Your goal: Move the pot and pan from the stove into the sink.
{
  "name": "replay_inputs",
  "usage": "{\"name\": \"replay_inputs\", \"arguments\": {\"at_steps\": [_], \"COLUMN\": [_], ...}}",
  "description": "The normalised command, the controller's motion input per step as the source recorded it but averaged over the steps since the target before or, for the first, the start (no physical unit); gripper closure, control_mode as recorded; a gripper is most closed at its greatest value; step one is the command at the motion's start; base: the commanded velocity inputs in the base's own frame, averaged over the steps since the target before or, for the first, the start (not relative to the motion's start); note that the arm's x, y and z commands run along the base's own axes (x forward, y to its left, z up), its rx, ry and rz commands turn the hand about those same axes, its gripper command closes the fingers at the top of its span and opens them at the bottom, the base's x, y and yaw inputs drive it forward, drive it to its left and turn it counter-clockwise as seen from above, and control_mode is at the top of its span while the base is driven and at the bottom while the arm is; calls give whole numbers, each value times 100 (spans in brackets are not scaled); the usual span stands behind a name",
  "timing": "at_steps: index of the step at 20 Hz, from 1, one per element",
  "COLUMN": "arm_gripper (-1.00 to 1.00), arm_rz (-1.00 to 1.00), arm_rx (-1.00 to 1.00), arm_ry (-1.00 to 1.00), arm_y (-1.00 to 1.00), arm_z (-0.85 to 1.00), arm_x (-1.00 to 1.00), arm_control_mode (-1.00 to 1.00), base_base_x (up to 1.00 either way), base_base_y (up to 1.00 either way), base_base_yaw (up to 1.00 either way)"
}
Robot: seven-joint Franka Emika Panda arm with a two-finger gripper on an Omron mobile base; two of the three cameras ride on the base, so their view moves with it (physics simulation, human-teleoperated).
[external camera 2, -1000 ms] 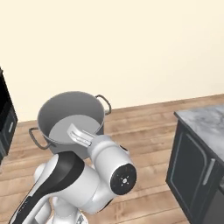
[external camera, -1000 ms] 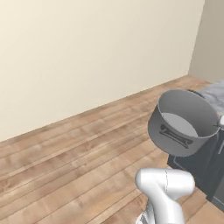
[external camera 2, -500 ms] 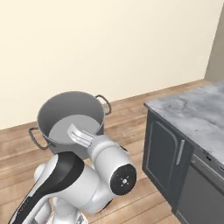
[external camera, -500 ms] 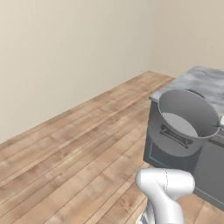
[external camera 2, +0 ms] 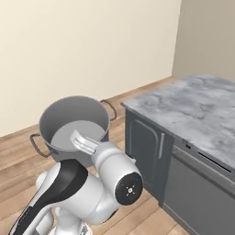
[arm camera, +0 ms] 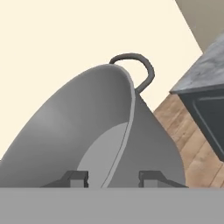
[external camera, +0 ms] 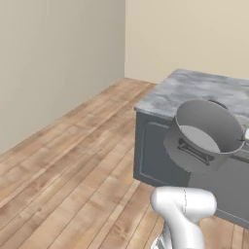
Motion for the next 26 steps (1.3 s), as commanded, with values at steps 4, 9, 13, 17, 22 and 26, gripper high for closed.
{"name": "replay_inputs", "arguments": {"at_steps": [4,9,13,17,22,26], "arm_gripper": [100,100,100,100,100,100], "arm_rz": [0,0,0,0,0,0], "arm_rx": [0,0,0,0,0,0], "arm_ry": [0,0,0,0,0,0], "arm_y": [0,0,0,0,0,0], "arm_z": [0,0,0,0,0,0], "arm_x": [0,0,0,0,0,0], "arm_control_mode": [100,100,100,100,100,100], "base_base_x": [-16,-14,-14,-14,-16,-15], "base_base_y": [-32,-32,-33,-33,-33,-32], "base_base_yaw": [-36,-36,-36,-36,-35,-35]}}
